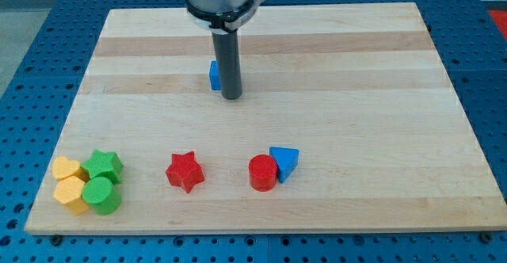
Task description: Move the blue triangle above the red circle
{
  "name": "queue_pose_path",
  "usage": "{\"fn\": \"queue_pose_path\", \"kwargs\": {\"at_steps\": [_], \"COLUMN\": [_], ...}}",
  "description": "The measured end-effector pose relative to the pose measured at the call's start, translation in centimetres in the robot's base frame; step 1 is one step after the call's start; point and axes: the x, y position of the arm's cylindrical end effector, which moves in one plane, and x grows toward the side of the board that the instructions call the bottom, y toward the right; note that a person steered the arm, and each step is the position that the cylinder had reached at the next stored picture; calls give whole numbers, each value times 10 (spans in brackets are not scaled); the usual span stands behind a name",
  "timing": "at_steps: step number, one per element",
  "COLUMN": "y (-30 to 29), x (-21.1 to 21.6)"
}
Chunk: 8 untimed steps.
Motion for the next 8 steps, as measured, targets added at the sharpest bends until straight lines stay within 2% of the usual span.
{"fn": "queue_pose_path", "kwargs": {"at_steps": [1, 2, 3, 4, 5, 6, 7, 8], "y": [26, 75, 174, 209, 174, 117, 92, 78], "x": [18, 35, 61, 128, 205, 205, 167, 112]}}
